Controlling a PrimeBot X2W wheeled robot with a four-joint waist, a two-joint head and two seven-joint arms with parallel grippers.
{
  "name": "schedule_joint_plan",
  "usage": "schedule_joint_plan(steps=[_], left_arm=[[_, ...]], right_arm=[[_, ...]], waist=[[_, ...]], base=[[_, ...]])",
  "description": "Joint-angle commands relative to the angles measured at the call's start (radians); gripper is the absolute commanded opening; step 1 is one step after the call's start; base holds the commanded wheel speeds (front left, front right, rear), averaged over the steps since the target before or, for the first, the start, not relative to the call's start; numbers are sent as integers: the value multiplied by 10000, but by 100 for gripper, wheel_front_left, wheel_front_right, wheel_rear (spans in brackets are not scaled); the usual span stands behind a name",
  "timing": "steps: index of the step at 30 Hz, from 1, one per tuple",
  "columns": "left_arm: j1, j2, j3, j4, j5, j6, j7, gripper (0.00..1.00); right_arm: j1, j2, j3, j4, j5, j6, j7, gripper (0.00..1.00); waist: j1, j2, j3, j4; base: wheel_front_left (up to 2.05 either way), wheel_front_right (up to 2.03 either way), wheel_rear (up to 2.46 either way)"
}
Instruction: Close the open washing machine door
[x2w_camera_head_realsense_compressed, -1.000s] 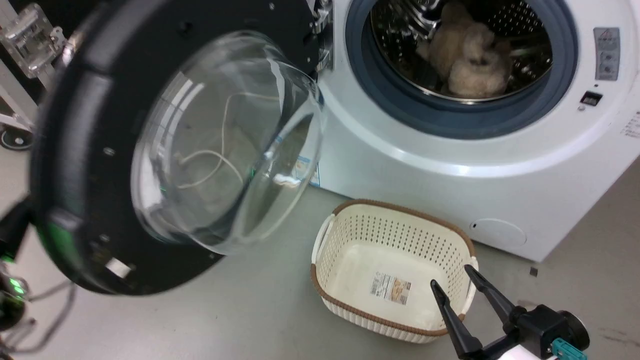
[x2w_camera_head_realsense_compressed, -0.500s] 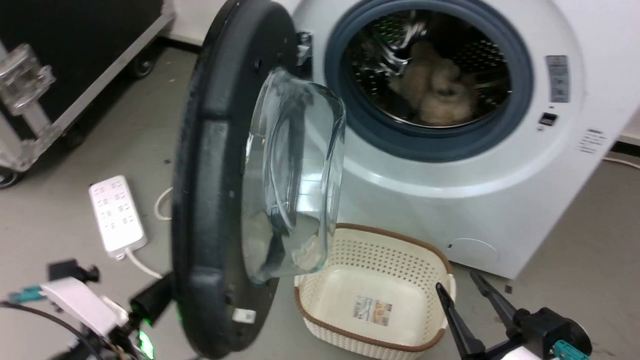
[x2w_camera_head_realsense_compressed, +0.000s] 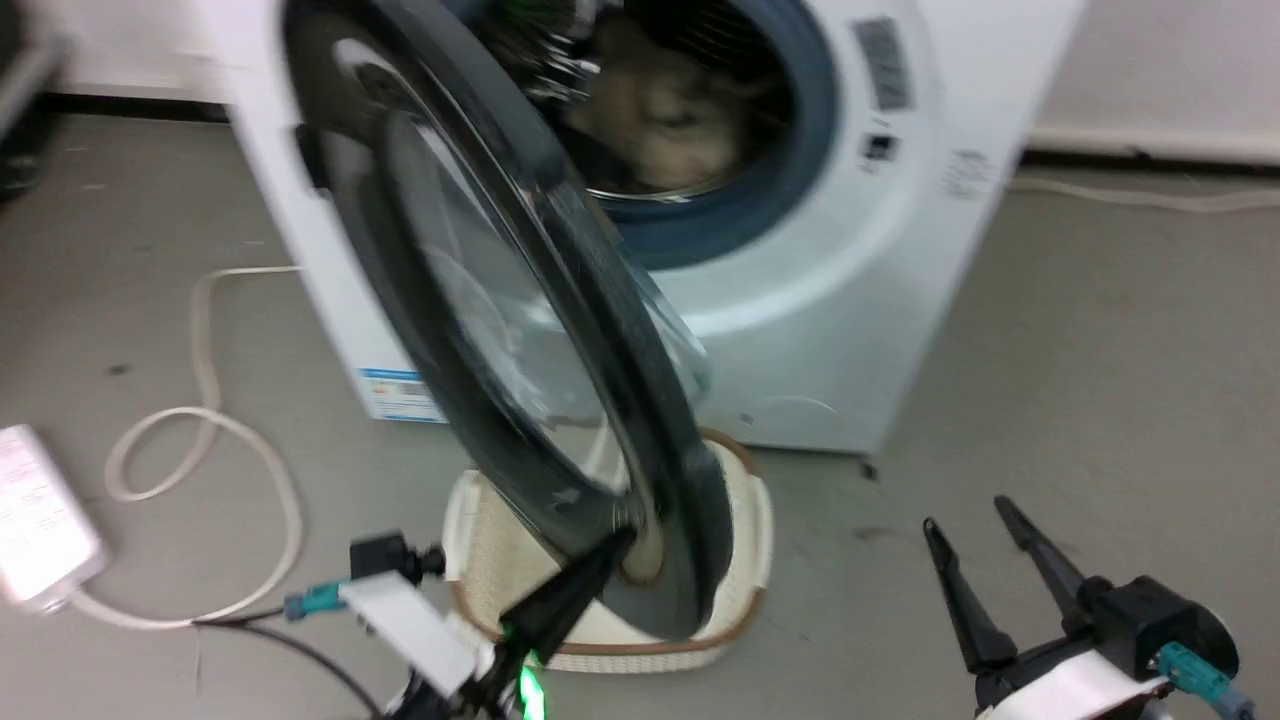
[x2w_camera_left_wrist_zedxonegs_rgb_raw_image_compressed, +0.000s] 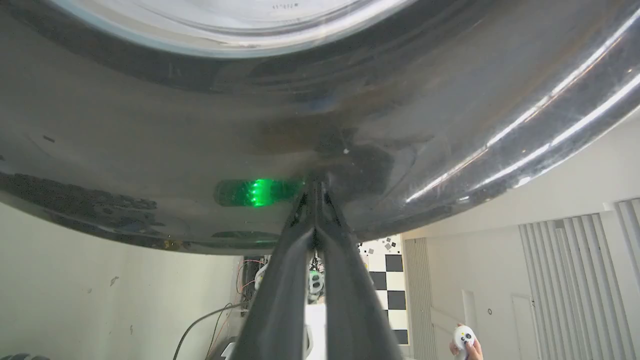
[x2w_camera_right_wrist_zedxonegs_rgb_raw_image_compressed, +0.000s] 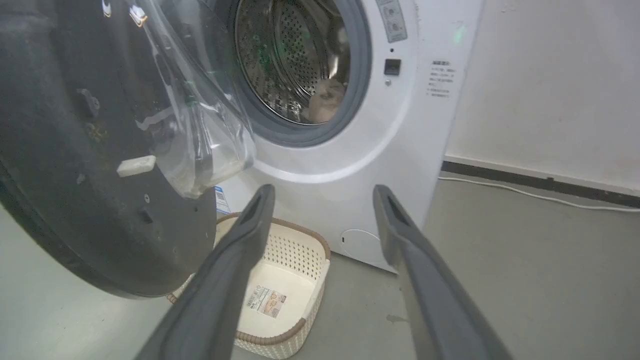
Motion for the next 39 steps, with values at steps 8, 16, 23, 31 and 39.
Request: schedule_joint_plan(steps=[8,16,23,31,39], left_arm=[[-2718,14,-960,1486,-205,-325,-2744,0],[-5592,13,-839,3949,-111,-546,-5334,0],[-7445,13,-1066,6210,-202,-681,-7079,0],[-6873,13,-1510,5633,-336,-723,-7295,0],[-4652,653,-2277,3831,1130,-725,-7552,100]], right_arm=[[-584,-6,11,15,341,8,-46,100],[-980,251,235,177,623,8,-46,100],[-1160,328,324,303,746,8,-46,100],[-1012,368,163,124,666,8,-46,100],[-533,212,-38,-164,513,8,-46,100]], waist=[[-1,0,1673,-2766],[-1,0,2358,-4082],[-1,0,2475,-4326],[-1,0,1905,-3675],[-1,0,1003,-2553]], base=[[0,0,0],[0,0,0],[0,0,0],[0,0,0],[0,0,0]])
